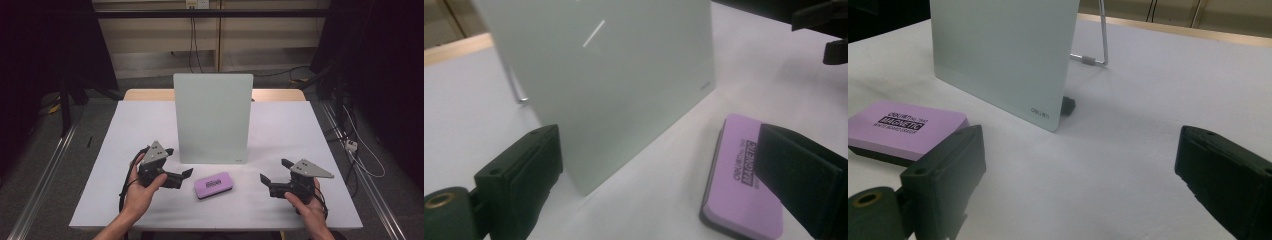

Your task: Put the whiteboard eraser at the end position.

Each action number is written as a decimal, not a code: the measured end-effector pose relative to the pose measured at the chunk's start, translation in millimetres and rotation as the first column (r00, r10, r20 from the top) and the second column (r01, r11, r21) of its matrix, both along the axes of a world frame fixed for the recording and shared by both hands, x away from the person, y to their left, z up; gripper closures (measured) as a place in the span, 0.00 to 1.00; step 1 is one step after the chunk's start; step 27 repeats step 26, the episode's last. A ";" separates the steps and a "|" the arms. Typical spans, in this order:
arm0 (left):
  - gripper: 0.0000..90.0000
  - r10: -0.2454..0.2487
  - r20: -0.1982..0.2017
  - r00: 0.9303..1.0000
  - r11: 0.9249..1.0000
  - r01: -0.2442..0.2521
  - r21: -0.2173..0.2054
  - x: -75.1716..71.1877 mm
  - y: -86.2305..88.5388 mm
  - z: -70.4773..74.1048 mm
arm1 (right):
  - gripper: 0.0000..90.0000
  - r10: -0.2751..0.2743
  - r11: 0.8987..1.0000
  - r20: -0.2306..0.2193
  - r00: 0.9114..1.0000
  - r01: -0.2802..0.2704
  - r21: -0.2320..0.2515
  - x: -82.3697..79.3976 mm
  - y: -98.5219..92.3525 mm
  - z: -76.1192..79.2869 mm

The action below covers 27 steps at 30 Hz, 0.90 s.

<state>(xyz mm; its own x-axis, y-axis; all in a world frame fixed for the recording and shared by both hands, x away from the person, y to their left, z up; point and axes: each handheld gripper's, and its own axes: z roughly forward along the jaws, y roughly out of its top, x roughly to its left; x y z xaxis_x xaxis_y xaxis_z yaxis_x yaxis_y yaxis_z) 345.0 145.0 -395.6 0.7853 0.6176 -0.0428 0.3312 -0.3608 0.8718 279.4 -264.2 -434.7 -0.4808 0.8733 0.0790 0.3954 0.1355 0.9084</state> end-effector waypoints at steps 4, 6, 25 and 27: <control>0.07 0.050 0.013 0.999 0.999 -0.050 0.007 -9.5 15.8 -0.2 | 0.07 -0.001 1.000 -0.002 1.000 0.001 -0.002 -1.2 0.0 -0.2; 0.07 0.064 0.037 0.997 0.998 -0.065 0.018 -15.2 22.9 -1.4 | 0.07 -0.008 1.000 0.000 1.000 0.008 -0.001 -1.7 -0.8 -0.2; 0.06 0.177 0.026 0.984 0.981 -0.175 -0.083 -31.5 60.6 -23.0 | 0.07 -0.018 1.000 -0.009 1.000 0.018 -0.003 -3.9 -2.4 -0.8; 0.06 0.184 0.022 0.983 0.979 -0.181 -0.089 -30.9 60.9 -23.5 | 0.07 -0.019 1.000 -0.010 1.000 0.019 -0.004 -3.9 -2.6 -0.8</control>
